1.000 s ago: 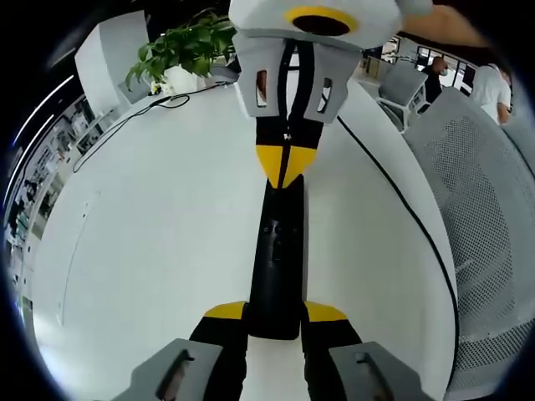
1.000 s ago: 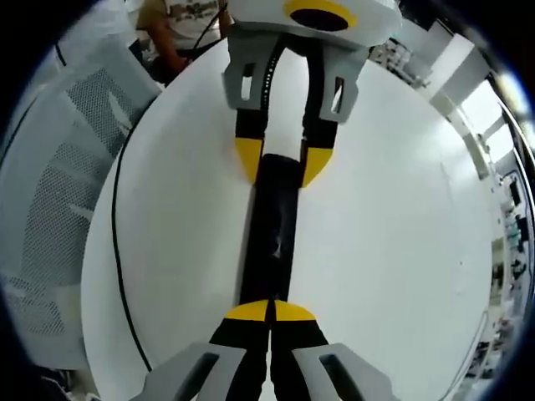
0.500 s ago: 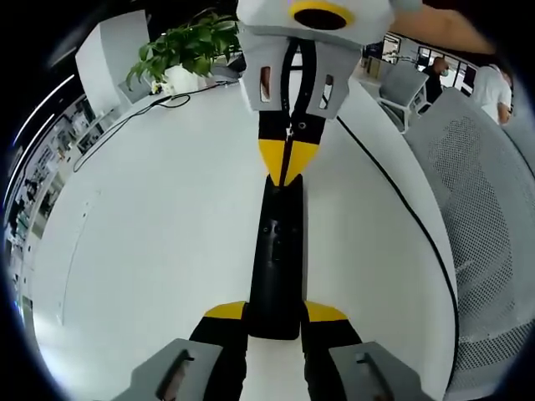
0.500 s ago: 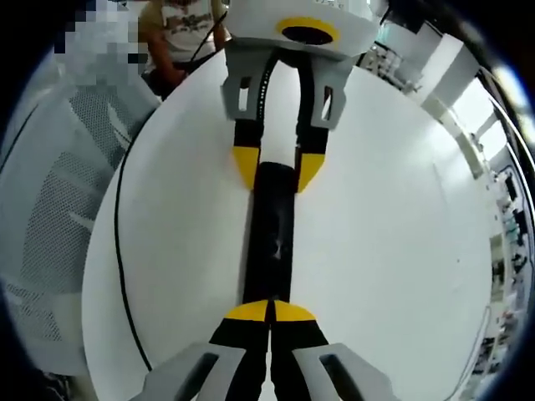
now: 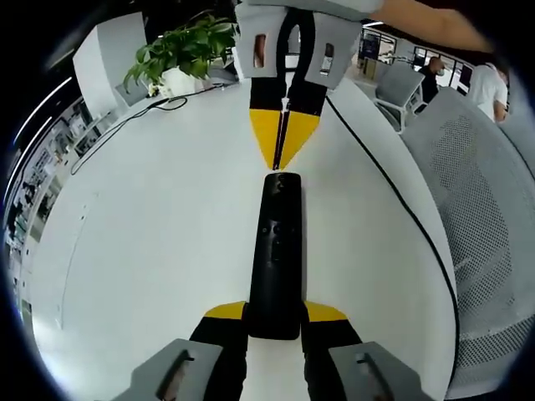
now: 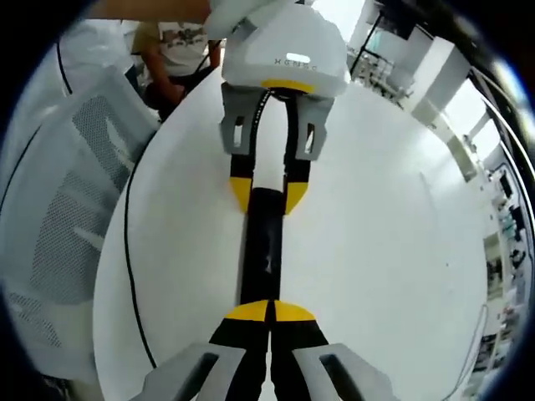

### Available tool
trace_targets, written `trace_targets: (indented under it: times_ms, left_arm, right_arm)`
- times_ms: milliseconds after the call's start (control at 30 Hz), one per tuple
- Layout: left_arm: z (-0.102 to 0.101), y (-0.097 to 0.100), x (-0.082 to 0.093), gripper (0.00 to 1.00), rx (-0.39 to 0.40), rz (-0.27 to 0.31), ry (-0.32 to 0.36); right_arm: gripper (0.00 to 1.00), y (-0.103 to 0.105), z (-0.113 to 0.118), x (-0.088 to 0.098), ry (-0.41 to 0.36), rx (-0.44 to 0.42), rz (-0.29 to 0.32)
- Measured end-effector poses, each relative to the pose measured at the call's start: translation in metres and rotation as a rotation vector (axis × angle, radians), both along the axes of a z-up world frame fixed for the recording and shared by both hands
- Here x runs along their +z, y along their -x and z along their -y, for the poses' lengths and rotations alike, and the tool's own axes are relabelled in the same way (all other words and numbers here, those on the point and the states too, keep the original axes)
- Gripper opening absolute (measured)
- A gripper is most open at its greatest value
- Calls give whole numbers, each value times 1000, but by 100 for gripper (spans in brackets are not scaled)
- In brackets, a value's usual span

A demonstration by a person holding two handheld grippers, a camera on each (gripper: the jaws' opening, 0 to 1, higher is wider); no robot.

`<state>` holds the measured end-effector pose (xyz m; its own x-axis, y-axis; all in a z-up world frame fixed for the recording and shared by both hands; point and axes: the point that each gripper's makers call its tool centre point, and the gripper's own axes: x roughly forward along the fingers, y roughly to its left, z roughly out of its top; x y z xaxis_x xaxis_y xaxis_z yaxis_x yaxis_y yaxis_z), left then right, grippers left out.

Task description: Press the specified remote control buttons in sequence, fully releasing each button before pressing the next.

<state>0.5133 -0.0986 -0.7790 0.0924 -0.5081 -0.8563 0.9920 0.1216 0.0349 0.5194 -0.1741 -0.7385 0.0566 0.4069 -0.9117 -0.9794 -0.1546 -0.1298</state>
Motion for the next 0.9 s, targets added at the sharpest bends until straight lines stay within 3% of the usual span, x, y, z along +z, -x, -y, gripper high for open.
trace_targets:
  times_ms: [900]
  left_arm:
    - [-1, -2, 0, 23, -7, 5, -9]
  right_arm:
    - [0, -1, -7, 2, 24, -7, -57]
